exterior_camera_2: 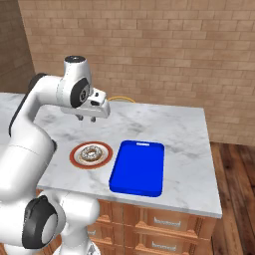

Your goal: Move the dessert items from the plates to the tray.

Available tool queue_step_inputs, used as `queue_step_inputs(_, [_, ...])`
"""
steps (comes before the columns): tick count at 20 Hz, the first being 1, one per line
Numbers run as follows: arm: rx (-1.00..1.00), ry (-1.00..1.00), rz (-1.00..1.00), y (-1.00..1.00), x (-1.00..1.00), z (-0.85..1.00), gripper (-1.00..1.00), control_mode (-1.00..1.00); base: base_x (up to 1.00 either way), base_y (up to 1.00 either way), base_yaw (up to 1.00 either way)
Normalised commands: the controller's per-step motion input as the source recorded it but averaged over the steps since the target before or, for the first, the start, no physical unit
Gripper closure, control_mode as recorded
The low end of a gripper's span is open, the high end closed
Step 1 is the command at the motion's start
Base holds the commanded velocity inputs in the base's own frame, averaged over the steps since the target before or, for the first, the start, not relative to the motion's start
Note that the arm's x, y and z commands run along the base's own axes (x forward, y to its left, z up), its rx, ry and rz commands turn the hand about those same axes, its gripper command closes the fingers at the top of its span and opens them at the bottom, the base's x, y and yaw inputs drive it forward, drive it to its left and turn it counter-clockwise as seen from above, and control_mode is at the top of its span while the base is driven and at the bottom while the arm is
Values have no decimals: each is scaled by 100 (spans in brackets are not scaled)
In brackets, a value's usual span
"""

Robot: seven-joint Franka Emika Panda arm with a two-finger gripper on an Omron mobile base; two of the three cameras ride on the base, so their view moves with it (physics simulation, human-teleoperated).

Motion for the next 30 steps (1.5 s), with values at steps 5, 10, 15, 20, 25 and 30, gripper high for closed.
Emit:
queue_step_inputs(5, [0,5,0,4,21,-13,-100,-100,0,0,0])
queue_step_inputs(10, [0,17,0,4,35,-39,-100,-100,0,0,0])
queue_step_inputs(15, [0,22,0,15,22,-49,-100,-100,0,0,0])
queue_step_inputs(20, [0,15,0,22,24,-52,-100,-100,0,0,0])
queue_step_inputs(25, [-1,3,0,2,18,-53,-100,-100,0,0,0])
queue_step_inputs(30, [0,1,0,0,10,-49,-100,-100,0,0,0])
